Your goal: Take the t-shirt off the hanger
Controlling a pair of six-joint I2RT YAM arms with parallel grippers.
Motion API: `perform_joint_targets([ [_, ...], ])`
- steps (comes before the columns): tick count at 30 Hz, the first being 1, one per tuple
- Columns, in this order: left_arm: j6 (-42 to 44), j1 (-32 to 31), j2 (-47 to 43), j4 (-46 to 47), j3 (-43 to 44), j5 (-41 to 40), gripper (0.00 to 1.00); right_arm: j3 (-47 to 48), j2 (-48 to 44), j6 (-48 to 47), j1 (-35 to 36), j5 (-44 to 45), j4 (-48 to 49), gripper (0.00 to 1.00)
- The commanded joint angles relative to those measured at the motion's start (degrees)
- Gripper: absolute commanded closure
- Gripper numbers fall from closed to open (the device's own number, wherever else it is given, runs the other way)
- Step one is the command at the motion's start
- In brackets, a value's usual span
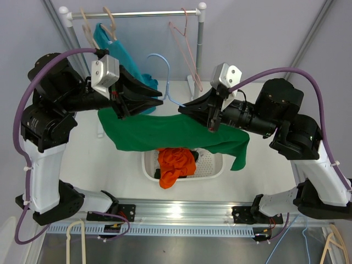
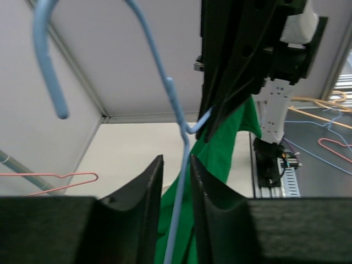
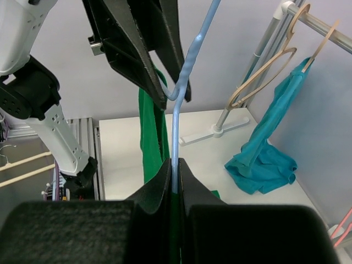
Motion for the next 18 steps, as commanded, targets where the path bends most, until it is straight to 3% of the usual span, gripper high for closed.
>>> perform_joint_targets([
  [1,-0.24,0.89,-0.11,-1.51,2.06,7.40,0.73,0.66,-0.16,0.54,-0.14,-1.07,2.52,1.00],
  [9,0.46,0.89,1.30,-4.85,2.33,13.29,0.67,0.66,-0.16,0.63,-0.23,-1.52,3.13,1.00],
  [10,0.46,0.98,1.30,-5.20,2.32,14.69,0.69,0.66,-0.16,0.63,-0.32,-1.51,3.13,1.00],
  [13,0.81,0.98,1.65,-5.73,2.06,15.41,0.88,0.14,-0.34,0.72,-0.23,-1.69,3.66,1.00],
  [14,0.73,0.98,1.74,-5.82,2.06,15.15,0.99,0.05,-0.34,0.80,-0.23,-1.78,3.92,1.00],
  [18,0.29,0.89,1.13,-4.68,0.57,13.92,0.99,-0.57,-0.42,0.89,-0.23,-1.60,4.63,0.98],
])
